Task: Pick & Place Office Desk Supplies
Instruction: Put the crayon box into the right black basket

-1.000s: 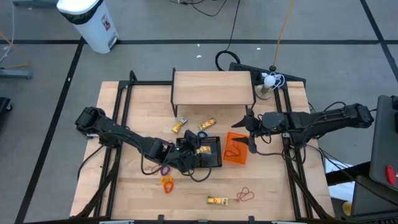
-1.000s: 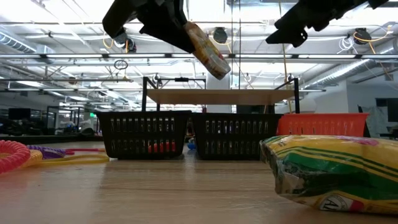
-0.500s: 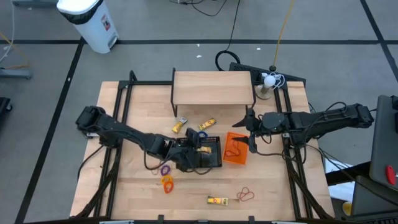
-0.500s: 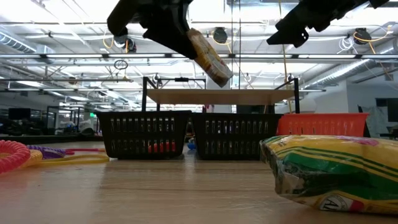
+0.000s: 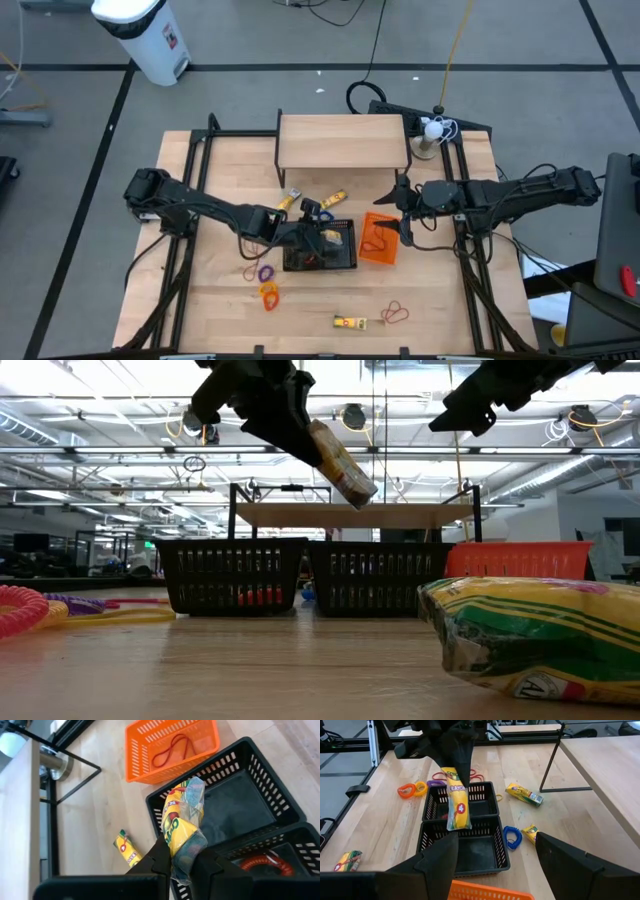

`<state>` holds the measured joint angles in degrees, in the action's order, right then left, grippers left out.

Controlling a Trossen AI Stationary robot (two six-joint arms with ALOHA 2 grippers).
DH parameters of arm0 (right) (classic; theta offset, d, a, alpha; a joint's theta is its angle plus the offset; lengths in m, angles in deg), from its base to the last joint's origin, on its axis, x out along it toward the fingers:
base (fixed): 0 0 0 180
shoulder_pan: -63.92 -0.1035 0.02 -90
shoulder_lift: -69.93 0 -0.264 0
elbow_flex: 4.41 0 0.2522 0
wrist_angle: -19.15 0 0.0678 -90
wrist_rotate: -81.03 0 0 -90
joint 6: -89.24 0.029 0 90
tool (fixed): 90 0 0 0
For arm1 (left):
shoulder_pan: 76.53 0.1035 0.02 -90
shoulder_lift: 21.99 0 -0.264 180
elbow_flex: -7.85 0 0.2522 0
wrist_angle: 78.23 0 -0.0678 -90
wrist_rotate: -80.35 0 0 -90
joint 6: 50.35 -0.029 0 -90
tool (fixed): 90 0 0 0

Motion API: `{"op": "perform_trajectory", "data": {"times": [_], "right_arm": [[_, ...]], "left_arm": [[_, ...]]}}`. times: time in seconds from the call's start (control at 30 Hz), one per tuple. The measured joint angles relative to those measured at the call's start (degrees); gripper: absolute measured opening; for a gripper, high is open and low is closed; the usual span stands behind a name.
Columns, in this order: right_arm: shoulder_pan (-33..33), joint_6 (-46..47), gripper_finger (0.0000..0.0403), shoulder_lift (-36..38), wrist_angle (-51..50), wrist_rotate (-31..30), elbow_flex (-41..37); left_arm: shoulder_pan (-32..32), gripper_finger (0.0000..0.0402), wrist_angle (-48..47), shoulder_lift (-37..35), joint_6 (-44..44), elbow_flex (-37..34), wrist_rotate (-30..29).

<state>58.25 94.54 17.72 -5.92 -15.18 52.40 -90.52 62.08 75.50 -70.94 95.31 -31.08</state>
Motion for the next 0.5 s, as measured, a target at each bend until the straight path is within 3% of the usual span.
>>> {"op": "perform_trajectory", "data": {"times": [0.3,0.5], "right_arm": [[0.0,0.0,0.0254,0.0,0.0,0.0,0.0],[0.0,0.0,0.0254,0.0,0.0,0.0,0.0]], "left_arm": [[0.1,0.0061,1.1,0.0,2.3,0.0,8.0],[0.4,0.0103,2.2,0.0,3.8,0.0,8.0]]}}
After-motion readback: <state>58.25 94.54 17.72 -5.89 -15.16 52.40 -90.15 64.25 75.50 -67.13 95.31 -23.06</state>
